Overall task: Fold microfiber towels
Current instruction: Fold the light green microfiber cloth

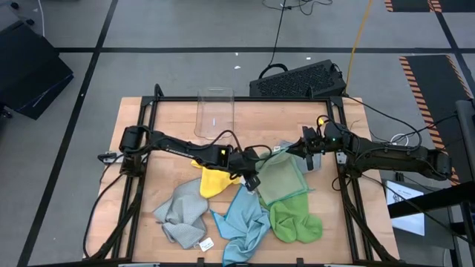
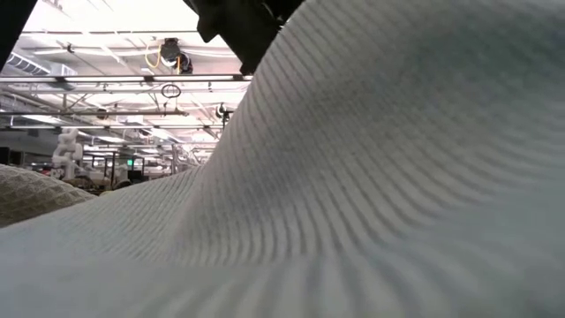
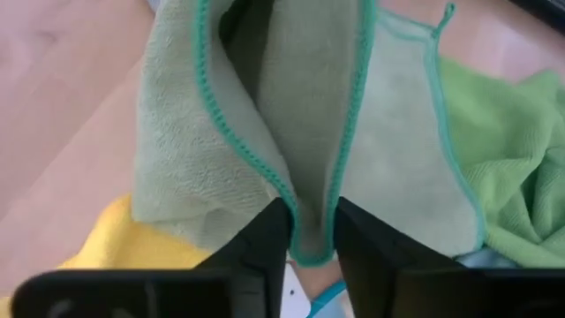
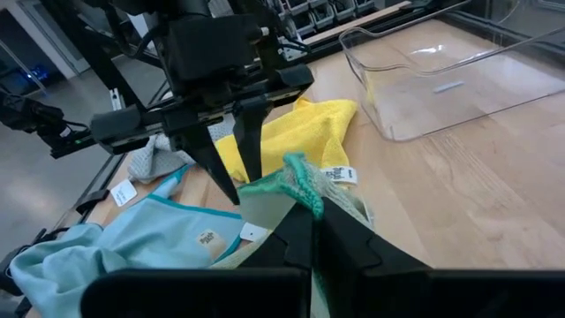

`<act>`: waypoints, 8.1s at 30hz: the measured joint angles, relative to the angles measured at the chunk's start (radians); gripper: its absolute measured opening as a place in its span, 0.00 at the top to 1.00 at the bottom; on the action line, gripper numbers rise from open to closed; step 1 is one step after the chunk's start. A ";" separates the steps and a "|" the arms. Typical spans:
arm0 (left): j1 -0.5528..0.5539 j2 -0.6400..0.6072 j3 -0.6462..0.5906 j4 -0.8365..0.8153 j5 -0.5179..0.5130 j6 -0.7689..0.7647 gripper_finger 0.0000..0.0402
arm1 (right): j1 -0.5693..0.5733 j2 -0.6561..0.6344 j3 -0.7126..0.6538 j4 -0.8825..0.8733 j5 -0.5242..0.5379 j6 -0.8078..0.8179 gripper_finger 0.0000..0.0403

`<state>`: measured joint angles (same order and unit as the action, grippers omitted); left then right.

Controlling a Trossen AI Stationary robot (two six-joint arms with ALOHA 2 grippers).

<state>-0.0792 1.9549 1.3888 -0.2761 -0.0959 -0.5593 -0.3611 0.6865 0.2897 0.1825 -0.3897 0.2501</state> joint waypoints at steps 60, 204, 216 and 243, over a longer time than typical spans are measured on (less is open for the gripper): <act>0.086 -0.494 0.005 0.331 0.400 -0.070 0.98 | 0.072 -0.010 0.775 -0.641 -0.087 0.530 1.00; 0.317 0.261 0.399 -0.370 0.321 0.636 0.34 | -0.191 0.245 0.343 -0.747 -0.073 0.246 0.50; 0.322 0.293 0.380 -0.434 0.412 0.667 0.51 | -0.198 0.245 0.342 -0.724 -0.083 0.090 0.50; 0.187 0.209 0.383 -0.457 0.111 0.550 0.98 | -0.116 0.246 0.349 -0.634 -0.132 0.226 0.50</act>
<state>0.1083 2.1642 1.7720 -0.7328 0.0155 -0.0091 -0.4767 0.9321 0.6384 -0.4512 -0.5220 0.4765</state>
